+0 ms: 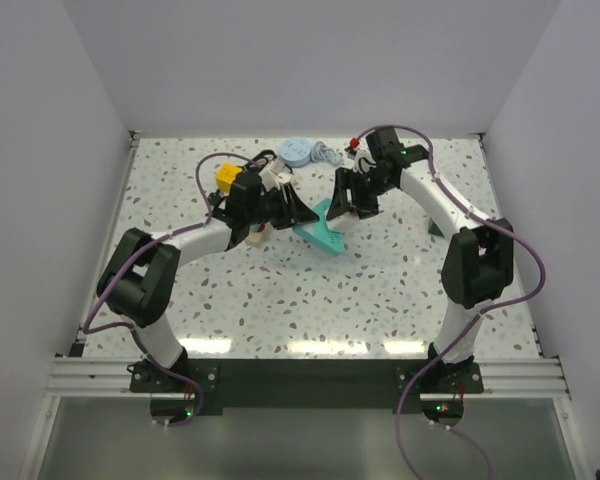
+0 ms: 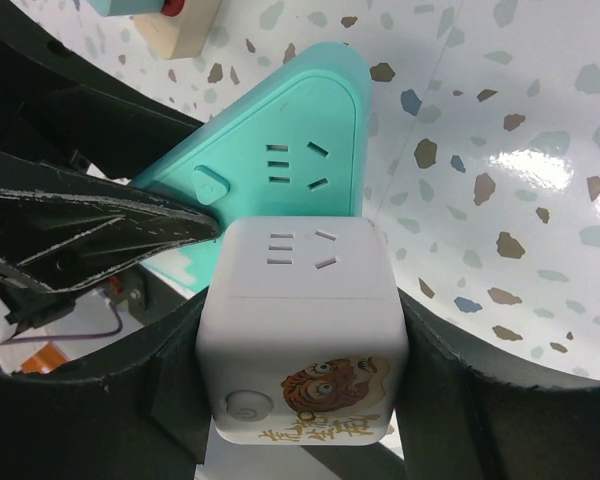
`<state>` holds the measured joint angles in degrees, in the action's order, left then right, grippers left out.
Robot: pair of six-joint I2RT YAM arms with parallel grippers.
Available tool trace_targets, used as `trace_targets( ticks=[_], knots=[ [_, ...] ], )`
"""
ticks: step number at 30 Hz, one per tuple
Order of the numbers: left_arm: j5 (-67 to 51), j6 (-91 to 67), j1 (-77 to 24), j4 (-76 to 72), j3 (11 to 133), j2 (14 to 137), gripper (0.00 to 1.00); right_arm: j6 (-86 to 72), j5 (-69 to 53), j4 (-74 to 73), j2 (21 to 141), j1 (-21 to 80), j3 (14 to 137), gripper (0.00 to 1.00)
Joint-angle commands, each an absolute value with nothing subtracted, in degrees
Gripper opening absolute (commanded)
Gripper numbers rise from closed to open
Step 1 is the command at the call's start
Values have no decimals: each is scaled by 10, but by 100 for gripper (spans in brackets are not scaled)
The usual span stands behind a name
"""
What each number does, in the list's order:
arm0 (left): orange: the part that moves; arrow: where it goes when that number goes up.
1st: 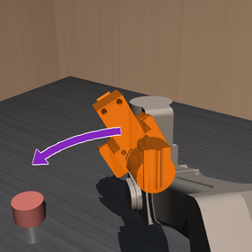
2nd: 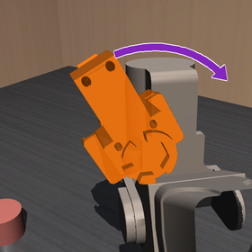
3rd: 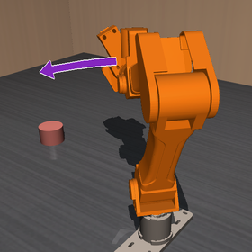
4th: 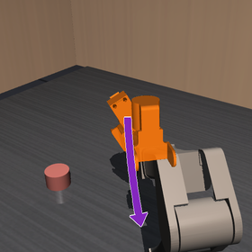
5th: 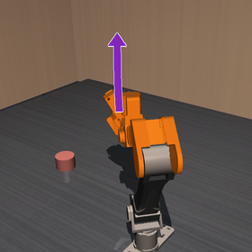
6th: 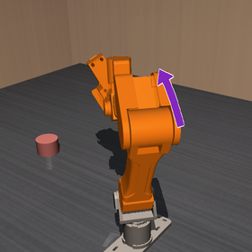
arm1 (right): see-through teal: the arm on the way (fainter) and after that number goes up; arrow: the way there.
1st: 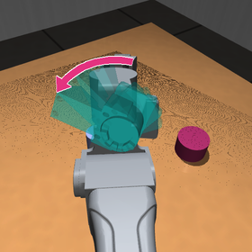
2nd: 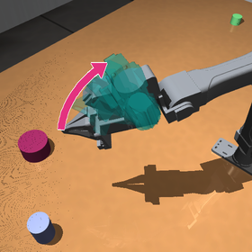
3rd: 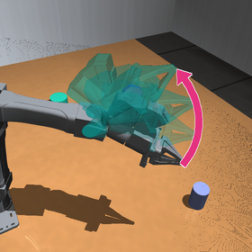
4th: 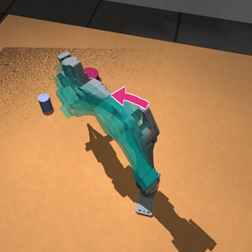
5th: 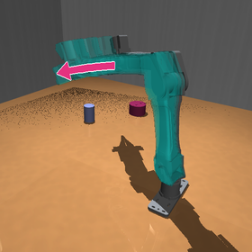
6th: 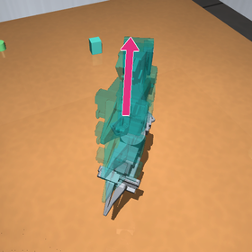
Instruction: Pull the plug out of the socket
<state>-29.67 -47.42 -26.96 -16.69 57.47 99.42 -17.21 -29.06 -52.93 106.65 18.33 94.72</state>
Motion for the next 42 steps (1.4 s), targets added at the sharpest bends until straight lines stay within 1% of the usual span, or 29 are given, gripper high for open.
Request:
trace_targets(
  ticks=[1,2,5,9,13,16,18,22,23,28,30,34,36,37,42],
  knots=[
    [-290,-438,-249,-111,567,1005,0,-159,-167,-549,1013,176,986,0],
    [-291,-439,-249,-113,572,1011,0,-153,-194,-539,1011,185,978,0],
    [-300,-444,-249,-120,577,1018,0,-167,-218,-506,999,200,959,0],
    [-300,-445,-249,-119,577,1022,0,-182,-297,-483,999,202,951,0],
    [-297,-444,-246,-114,571,1019,0,-161,-307,-524,1013,200,979,0],
    [-296,-441,-241,-113,564,1010,0,-159,-298,-543,1010,186,989,0],
    [-297,-439,-234,-112,558,1003,0,-162,-315,-537,1005,161,982,0],
    [-299,-435,-225,-111,540,991,0,-177,-372,-521,1003,119,969,0],
    [-299,-434,-223,-112,538,991,0,-178,-401,-508,1003,110,962,0],
    [-303,-433,-221,-111,533,984,0,-195,-450,-486,1017,107,955,0],
    [-304,-432,-219,-110,533,981,0,-198,-434,-477,1020,107,945,0],
    [-303,-429,-217,-105,533,979,0,-194,-332,-497,1026,126,960,0],
    [-306,-431,-218,-107,535,982,0,-186,-302,-503,1020,163,976,0],
    [-306,-432,-218,-107,540,985,0,-192,-262,-505,1017,176,980,0],
    [-309,-441,-218,-112,550,998,0,-210,-195,-508,1018,264,993,0]
  ],
)
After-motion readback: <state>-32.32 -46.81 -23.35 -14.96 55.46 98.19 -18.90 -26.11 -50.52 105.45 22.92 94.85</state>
